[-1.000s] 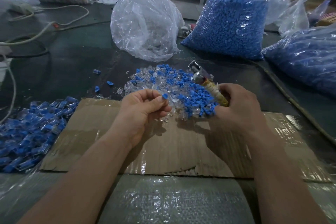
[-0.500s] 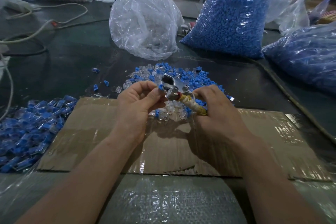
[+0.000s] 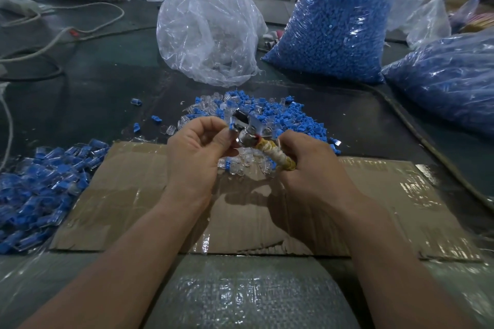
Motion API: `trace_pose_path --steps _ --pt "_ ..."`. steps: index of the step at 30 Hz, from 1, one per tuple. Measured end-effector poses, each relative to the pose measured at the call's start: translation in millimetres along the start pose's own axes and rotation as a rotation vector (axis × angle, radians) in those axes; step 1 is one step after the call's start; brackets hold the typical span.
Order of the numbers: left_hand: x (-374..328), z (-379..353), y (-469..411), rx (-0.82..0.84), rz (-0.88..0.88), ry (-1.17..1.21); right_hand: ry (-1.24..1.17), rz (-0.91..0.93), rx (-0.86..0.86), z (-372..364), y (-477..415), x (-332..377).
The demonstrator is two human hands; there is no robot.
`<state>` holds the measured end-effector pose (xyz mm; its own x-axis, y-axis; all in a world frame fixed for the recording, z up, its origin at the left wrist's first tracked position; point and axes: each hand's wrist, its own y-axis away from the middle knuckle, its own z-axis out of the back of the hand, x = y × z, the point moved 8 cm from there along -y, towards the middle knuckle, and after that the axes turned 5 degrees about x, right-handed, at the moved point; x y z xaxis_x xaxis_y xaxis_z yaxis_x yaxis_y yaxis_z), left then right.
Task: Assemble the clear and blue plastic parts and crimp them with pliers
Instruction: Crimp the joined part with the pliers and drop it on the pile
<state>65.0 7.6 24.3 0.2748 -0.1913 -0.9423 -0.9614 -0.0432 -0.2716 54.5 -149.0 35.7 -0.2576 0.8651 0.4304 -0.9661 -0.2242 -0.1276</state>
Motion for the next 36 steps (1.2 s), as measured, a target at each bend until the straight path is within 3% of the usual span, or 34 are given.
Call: trace_pose_path --steps 8,13,18,22,25,31,36 --pt "-3 4 2 -0.010 -0.008 -0.054 0.015 0.004 -0.047 3 3 3" --pt "-1 7 0 -0.012 0.007 -0.046 -0.077 0.005 0.011 -1 1 -2" --pt "2 19 -5 -0.053 0.120 -0.027 -0.161 -0.114 -0.182 23 4 -31" --pt "13 -14 7 0.379 0.296 -0.194 -0.075 -0.241 -0.222 30 -1 -58" --pt "17 -36 22 0.670 0.293 -0.373 0.046 -0.309 -0.195 26 -2 -70" --pt "21 -47 40 0.959 0.336 -0.441 0.132 -0.367 -0.128 16 -5 -73" --pt "22 -49 47 1.022 0.396 -0.394 0.140 -0.408 -0.098 14 -4 -78"
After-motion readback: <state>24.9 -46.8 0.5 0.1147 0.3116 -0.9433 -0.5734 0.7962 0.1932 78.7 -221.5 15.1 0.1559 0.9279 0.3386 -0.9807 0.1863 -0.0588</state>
